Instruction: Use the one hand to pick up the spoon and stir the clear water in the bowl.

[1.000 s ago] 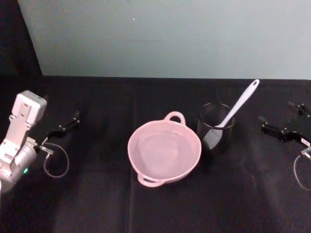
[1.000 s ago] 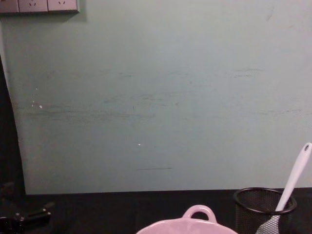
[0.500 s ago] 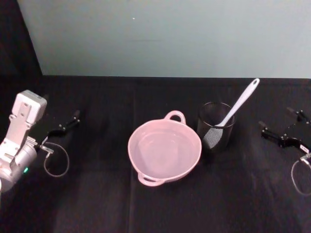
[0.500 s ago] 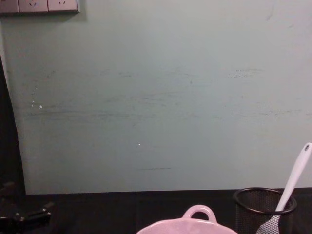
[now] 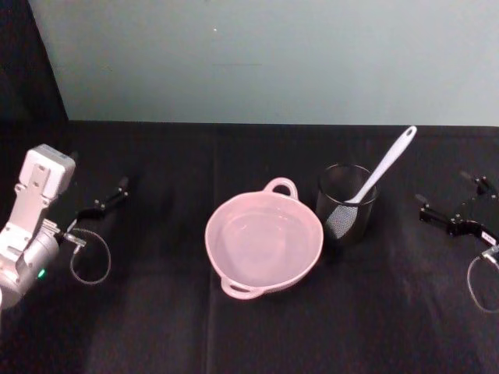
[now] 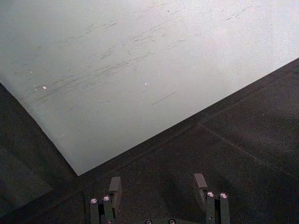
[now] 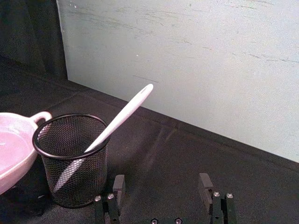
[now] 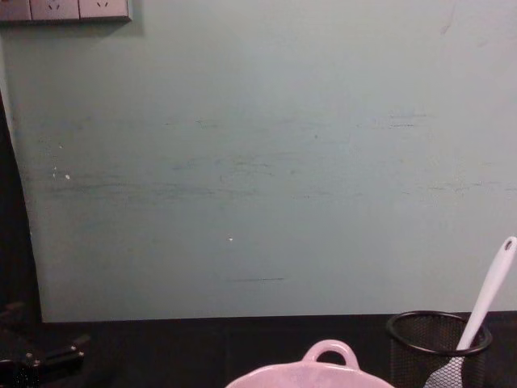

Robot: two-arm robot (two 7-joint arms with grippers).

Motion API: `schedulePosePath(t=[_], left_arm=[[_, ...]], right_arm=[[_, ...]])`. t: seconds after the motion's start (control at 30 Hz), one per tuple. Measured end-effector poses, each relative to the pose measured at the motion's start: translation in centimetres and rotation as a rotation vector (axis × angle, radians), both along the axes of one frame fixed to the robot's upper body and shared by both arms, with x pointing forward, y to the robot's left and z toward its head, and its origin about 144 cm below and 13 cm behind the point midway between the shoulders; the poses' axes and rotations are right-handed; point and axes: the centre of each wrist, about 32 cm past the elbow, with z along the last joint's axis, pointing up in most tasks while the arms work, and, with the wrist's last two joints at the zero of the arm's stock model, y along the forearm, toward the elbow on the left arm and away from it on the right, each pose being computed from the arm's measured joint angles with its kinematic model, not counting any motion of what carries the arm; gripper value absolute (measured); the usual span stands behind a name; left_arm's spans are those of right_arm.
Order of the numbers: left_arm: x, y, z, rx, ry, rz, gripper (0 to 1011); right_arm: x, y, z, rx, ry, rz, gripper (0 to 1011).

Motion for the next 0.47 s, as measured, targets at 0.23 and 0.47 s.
schedulePosePath(t=[0.23, 0.47], left_arm=[[0.00, 0.00, 0.00, 0.000, 0.000, 0.000, 1011], [0.00, 0.00, 0.00, 0.000, 0.000, 0.000, 1011]], right_arm=[[0.00, 0.01, 0.03, 0.001, 0.001, 0.000, 1002], [0.00, 0.01, 0.05, 0.001, 0.001, 0.000, 1002]])
